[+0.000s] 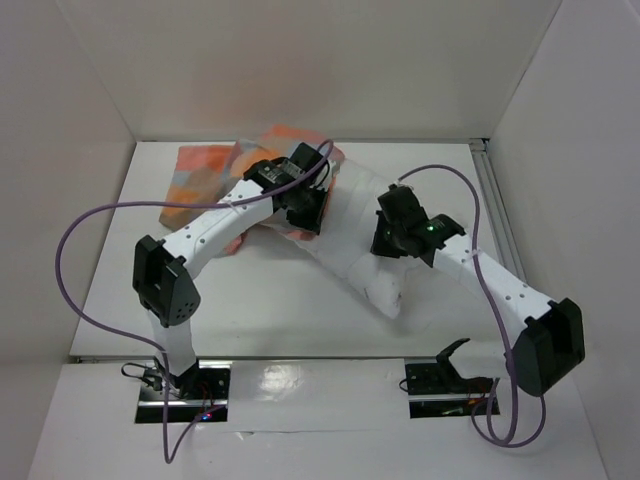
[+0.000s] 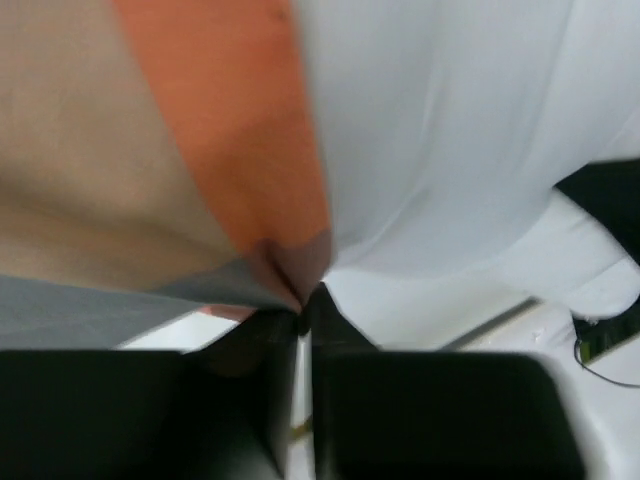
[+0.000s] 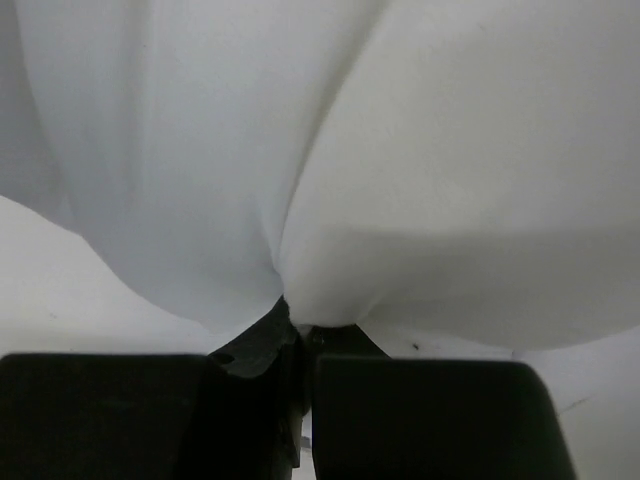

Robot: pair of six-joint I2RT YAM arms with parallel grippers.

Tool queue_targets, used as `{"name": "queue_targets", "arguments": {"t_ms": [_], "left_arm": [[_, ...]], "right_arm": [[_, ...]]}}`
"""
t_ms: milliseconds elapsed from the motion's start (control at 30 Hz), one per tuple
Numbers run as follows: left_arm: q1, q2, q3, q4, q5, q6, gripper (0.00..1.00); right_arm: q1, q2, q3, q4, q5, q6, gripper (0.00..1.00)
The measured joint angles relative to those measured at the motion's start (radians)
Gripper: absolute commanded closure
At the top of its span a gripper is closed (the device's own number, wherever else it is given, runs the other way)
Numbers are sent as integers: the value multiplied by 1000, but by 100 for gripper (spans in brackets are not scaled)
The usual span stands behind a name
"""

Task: Put the pillow into the pillowcase

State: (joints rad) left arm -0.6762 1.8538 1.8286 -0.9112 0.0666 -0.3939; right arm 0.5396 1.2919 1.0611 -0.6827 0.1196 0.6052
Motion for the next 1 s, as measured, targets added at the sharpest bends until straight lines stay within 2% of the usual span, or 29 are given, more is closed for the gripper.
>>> {"name": "queue_targets", "arguments": {"t_ms": [33, 67, 100, 133, 233, 333, 433, 600, 767, 1000], "left_arm": [[-5, -13, -9, -18, -10, 4, 53], [-13, -25, -6, -39, -18, -5, 42], [-18, -33, 3, -54, -29, 8, 38], [-26, -37, 33, -87, -45, 9, 33], [-45, -42, 147, -119, -84, 4, 34], [-56, -42, 271, -113, -151, 3, 36], [-40, -13, 397, -107, -282, 0, 38], [-16, 142, 527, -81, -504, 2, 35], [-5, 309, 518, -78, -631, 23, 35], [-3, 356, 481, -78, -732, 29, 62]], "right_arm": [[2, -22, -9, 1, 3, 2, 92], [3, -50, -14, 0, 14, 2, 75], [3, -69, -15, -1, 24, 5, 36], [3, -87, -14, -1, 35, 3, 21], [8, -116, 5, -12, 74, -15, 5], [9, -119, 48, -42, 121, -19, 1], [-11, -120, 92, -59, 175, -16, 0], [-143, -121, 121, -58, 181, -19, 0], [-283, -123, 101, -45, 105, -27, 0], [-436, -136, -49, -11, -69, -50, 0]]}}
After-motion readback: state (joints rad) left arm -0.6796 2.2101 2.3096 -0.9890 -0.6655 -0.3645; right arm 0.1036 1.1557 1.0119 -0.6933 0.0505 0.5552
